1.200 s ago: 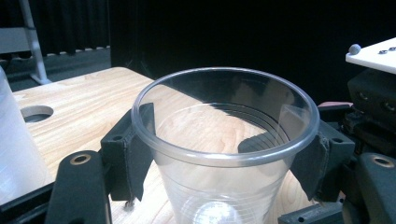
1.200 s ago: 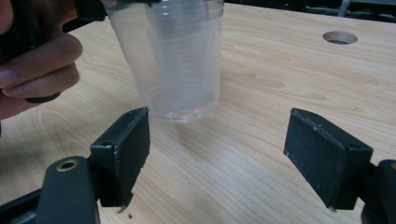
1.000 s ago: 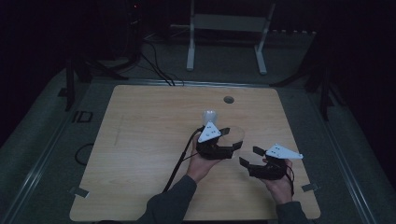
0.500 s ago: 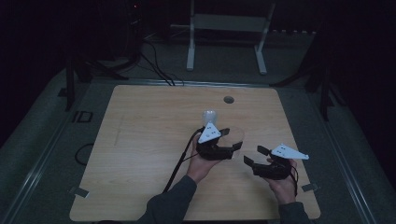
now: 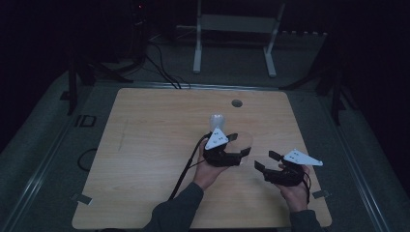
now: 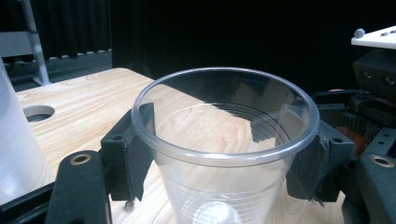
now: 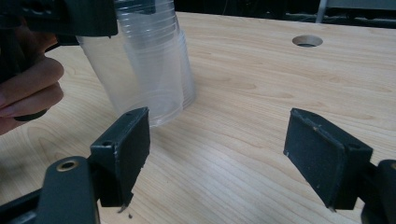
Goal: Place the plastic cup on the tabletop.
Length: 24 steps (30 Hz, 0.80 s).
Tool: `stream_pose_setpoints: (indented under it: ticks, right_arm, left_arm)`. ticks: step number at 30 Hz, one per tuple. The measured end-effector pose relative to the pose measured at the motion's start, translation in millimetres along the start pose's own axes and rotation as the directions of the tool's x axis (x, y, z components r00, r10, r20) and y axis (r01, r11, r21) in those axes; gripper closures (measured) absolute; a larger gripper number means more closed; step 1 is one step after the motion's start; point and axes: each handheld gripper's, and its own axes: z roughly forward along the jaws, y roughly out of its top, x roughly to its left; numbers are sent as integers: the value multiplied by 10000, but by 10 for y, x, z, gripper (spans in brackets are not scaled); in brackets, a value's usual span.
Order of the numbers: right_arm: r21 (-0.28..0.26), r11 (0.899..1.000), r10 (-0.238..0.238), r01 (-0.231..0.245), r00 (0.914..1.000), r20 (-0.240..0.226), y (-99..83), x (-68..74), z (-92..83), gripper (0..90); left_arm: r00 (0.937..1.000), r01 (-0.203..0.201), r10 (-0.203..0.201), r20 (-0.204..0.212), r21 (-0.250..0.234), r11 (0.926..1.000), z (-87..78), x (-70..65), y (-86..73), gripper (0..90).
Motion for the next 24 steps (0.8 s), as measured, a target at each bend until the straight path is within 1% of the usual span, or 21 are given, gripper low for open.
stream_pose_setpoints:
  ticks: [18, 24]
  right_arm:
    - [40, 9999, 95, -95, 9999, 52, -31, -25, -13, 224]
    - [48, 9999, 122, -123, 9999, 73, -36, -34, -16, 223]
  left_arm:
    - [9999, -83, 83, -111, 20, 10000, 3, 23, -78, 292]
    - [9999, -52, 53, -144, 34, 10000, 4, 35, -98, 291]
